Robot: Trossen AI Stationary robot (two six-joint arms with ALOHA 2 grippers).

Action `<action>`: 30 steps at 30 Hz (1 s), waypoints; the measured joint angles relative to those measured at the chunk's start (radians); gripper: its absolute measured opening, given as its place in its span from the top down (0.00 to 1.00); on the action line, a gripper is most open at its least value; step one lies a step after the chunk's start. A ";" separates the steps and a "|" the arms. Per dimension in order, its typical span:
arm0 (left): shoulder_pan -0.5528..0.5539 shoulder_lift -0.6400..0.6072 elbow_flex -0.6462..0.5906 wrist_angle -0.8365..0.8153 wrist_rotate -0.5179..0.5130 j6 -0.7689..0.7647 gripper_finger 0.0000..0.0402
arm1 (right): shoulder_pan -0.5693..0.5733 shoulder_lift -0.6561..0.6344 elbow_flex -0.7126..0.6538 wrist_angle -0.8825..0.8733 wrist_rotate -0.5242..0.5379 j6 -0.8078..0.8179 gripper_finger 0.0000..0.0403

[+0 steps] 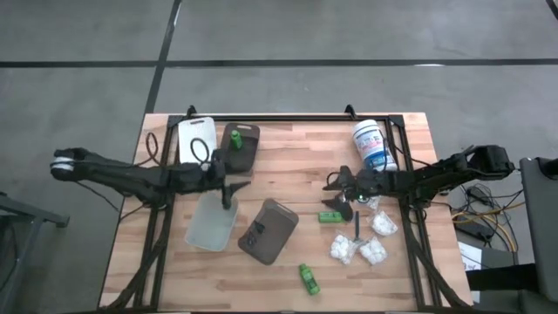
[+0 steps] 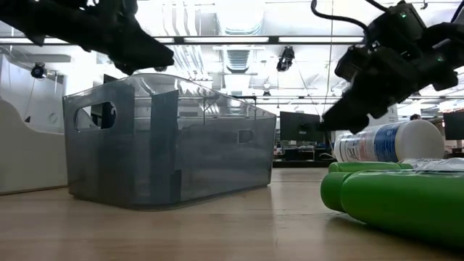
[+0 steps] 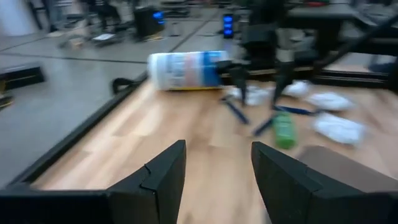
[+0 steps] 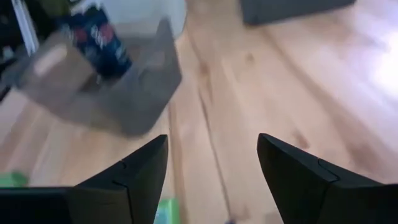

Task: Pick & Place Travel size toiletries
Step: Put the top green shampoo into the top black transparent bin

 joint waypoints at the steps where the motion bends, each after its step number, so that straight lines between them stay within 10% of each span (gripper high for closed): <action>1: -0.022 0.005 0.000 -0.001 -0.002 0.000 0.53 | 0.008 0.000 0.002 -0.022 0.000 -0.009 0.41; 17: -0.195 0.072 -0.001 0.054 -0.003 -0.051 0.54 | 0.154 0.023 0.020 -0.112 0.011 0.005 0.41; 24: -0.200 0.097 -0.001 0.099 -0.006 -0.048 0.54 | 0.212 0.115 0.222 -0.552 0.180 0.031 0.40; 30: -0.200 0.104 -0.001 0.098 -0.011 -0.051 0.54 | 0.218 0.242 0.370 -0.607 0.072 -0.047 0.38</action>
